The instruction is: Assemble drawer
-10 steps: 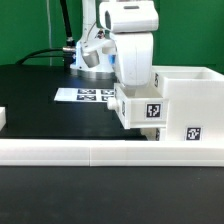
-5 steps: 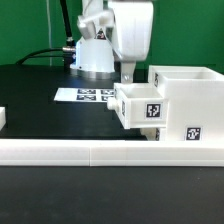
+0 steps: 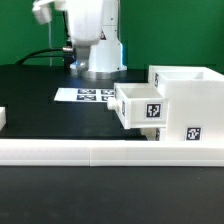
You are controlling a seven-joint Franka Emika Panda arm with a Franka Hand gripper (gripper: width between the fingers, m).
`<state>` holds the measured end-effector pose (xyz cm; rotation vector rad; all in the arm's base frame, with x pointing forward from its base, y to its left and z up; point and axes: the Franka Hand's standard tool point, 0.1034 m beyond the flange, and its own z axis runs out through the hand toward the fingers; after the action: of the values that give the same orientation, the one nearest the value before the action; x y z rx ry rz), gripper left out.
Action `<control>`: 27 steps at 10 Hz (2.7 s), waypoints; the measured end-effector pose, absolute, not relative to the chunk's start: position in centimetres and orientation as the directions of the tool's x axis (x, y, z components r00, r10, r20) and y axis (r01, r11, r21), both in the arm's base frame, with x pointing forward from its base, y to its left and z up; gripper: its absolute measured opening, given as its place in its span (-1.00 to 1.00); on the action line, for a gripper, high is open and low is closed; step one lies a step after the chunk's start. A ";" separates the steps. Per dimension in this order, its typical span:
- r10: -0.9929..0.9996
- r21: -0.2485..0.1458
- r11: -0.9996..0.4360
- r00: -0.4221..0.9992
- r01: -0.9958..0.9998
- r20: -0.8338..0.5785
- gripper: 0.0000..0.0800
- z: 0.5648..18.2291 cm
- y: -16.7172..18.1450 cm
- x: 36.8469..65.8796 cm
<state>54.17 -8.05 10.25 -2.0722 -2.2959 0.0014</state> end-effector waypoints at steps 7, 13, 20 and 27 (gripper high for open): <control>0.952 -0.068 0.157 -0.133 0.985 0.276 0.62 6.8 -10.8 53.6; 0.927 -0.023 0.156 -0.139 0.987 0.348 0.62 7.0 -8.4 59.4; 0.927 -0.013 0.141 -0.127 0.990 0.353 0.62 6.5 -6.8 60.3; 0.932 0.029 0.116 -0.119 0.993 0.344 0.62 5.9 -3.4 60.9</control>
Offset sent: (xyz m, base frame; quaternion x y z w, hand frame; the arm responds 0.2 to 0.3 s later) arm 0.0000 0.0000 0.0000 0.0000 0.0650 0.0000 0.9979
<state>60.85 -3.43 5.93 -1.9066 -2.1527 -0.3699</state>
